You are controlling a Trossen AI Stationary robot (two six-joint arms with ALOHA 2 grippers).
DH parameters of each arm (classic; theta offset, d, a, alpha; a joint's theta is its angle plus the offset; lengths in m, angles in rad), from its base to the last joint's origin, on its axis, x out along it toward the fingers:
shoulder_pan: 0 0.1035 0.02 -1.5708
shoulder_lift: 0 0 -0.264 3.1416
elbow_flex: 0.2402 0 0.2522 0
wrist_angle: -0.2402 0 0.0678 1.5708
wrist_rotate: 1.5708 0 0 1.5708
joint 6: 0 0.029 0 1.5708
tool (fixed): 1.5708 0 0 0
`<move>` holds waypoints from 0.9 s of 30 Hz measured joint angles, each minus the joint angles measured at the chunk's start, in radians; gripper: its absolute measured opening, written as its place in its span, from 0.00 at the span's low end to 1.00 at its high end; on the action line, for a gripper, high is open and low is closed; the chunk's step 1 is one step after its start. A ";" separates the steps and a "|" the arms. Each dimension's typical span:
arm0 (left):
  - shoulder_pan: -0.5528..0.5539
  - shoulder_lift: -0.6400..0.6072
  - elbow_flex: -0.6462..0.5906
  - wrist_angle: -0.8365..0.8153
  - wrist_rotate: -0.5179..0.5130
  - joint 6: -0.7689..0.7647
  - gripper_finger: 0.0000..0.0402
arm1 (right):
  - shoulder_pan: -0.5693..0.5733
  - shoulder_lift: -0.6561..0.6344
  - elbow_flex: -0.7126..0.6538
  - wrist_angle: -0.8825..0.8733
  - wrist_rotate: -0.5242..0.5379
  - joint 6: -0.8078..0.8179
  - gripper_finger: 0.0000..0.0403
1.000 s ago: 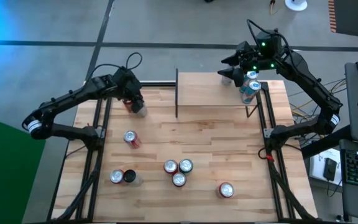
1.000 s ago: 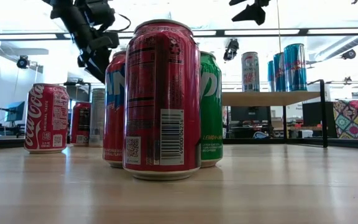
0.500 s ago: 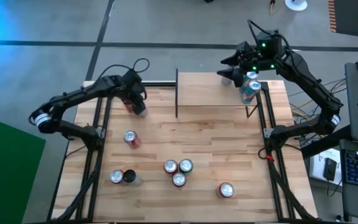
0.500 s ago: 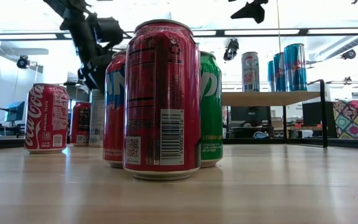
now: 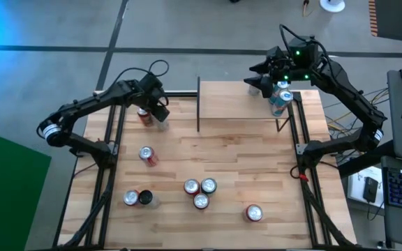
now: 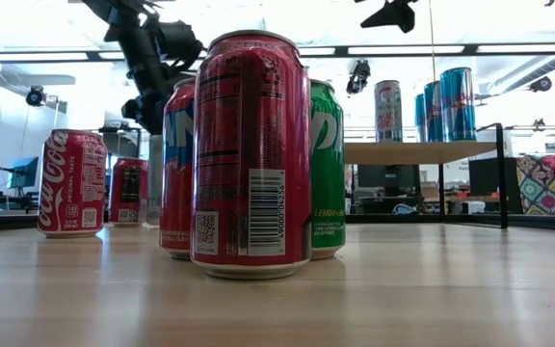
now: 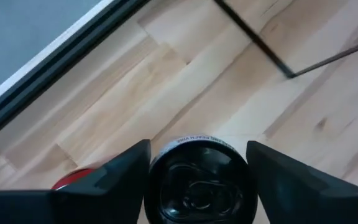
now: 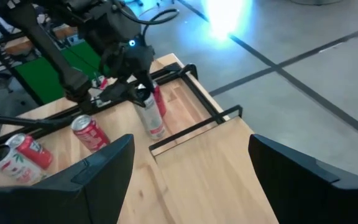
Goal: Place canned beverage on shelf
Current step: Put the top white-pink soda can on the shelf aligned with the other white-pink soda can
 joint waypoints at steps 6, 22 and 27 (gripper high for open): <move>-0.003 0.002 0.008 -0.025 0.000 -0.019 0.58 | 0.005 -0.002 0.000 -0.001 0.002 0.013 0.75; -0.005 0.058 0.030 -0.008 -0.001 -0.056 0.53 | 0.068 -0.012 0.000 -0.004 0.066 0.042 0.75; -0.025 0.012 0.015 -0.067 -0.001 -0.067 0.52 | 0.102 -0.025 0.000 -0.008 0.096 0.059 0.75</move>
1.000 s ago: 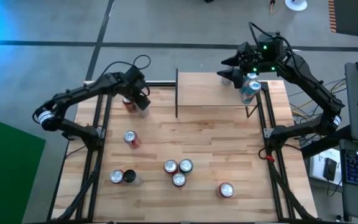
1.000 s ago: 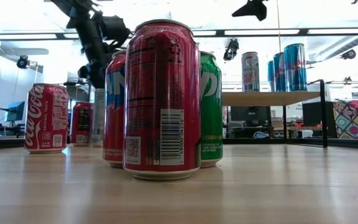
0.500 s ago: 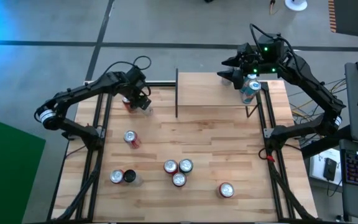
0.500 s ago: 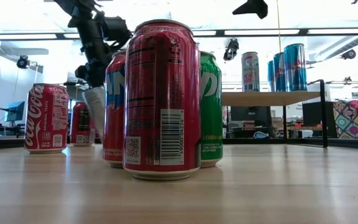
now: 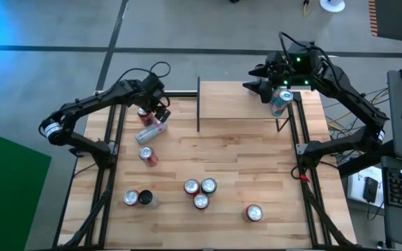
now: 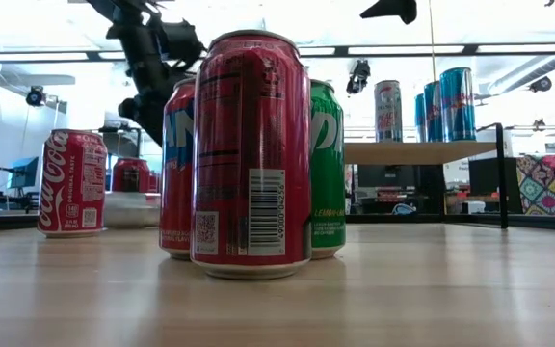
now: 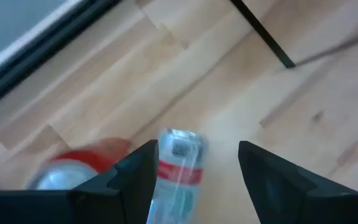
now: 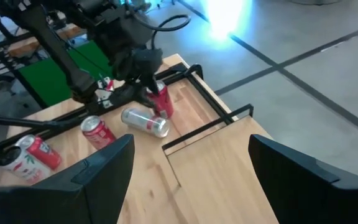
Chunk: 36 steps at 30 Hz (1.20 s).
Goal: Place canned beverage on shelf
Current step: Put the top white-pink soda can on the shelf aligned with the other white-pink soda can
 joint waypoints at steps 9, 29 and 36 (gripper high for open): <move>-0.142 -0.307 -0.243 -0.010 -0.044 -0.226 0.52 | 0.074 -0.029 0.000 0.002 0.124 0.025 0.75; -0.177 -0.410 -0.591 0.076 -0.037 -0.340 0.75 | 0.077 0.030 0.000 0.066 0.114 0.055 0.75; -0.172 -0.358 -0.579 0.182 -0.115 -0.349 0.79 | 0.077 0.030 0.000 0.066 0.114 0.057 0.75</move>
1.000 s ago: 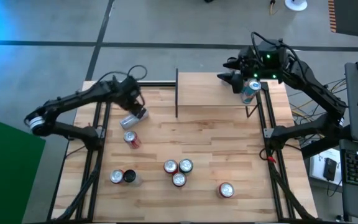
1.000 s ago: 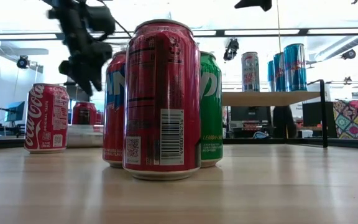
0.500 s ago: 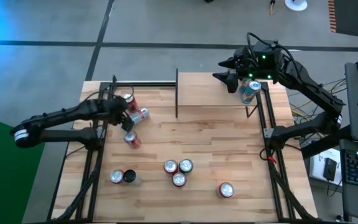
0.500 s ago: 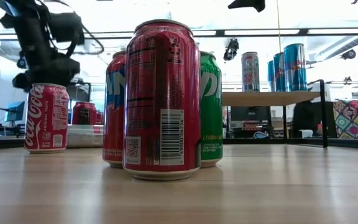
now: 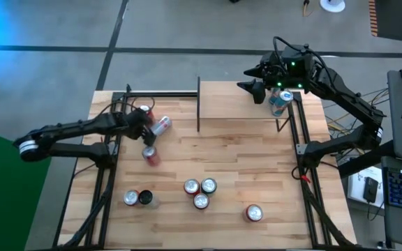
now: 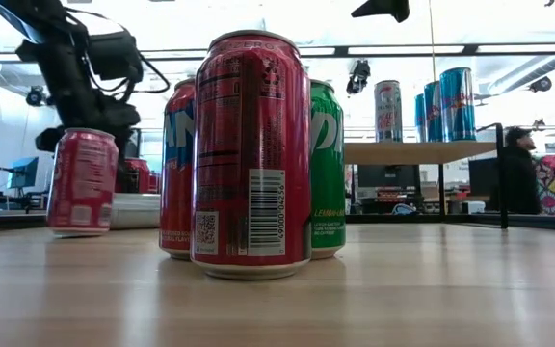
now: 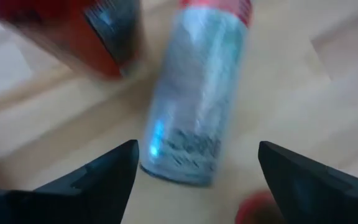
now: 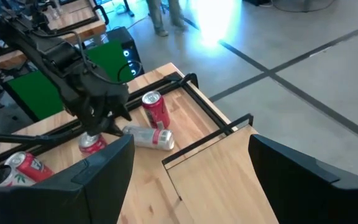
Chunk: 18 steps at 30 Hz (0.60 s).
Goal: Place canned beverage on shelf
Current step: Put the top white-pink soda can on the shelf aligned with the other white-pink soda can
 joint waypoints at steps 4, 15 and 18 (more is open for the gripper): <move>-0.001 0.028 0.005 0.002 -0.060 0.017 0.79 | 0.000 0.000 0.000 -0.003 -0.001 -0.004 0.75; -0.001 0.178 0.003 0.017 -0.039 0.022 0.79 | 0.000 -0.001 0.000 -0.006 -0.007 -0.032 0.75; -0.001 0.220 0.012 0.032 -0.024 0.052 0.79 | 0.000 -0.001 0.000 -0.007 -0.008 -0.035 0.75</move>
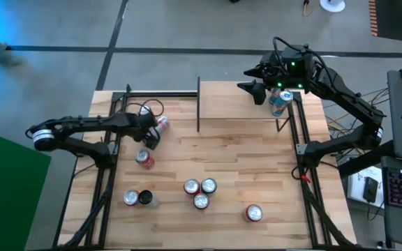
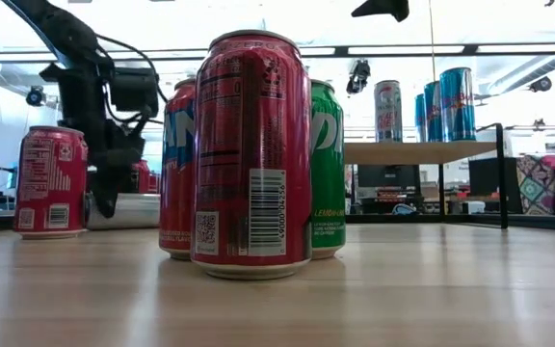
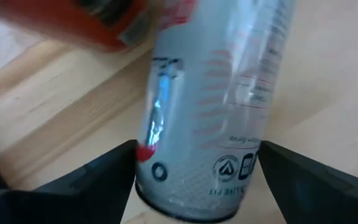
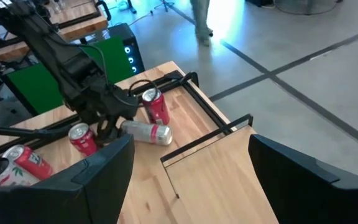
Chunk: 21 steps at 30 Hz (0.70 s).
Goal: Place canned beverage on shelf
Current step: Put the top white-pink soda can on the shelf aligned with the other white-pink soda can
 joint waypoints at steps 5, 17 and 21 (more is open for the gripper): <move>0.000 0.063 0.009 0.022 0.021 0.031 0.76 | 0.000 0.000 0.000 -0.001 0.000 -0.005 0.75; 0.000 0.076 0.117 -0.006 0.058 0.061 0.61 | 0.000 -0.006 0.000 -0.004 0.004 0.003 0.75; -0.001 0.054 0.192 -0.078 0.116 0.084 0.63 | 0.001 -0.003 0.000 -0.002 0.007 0.022 0.75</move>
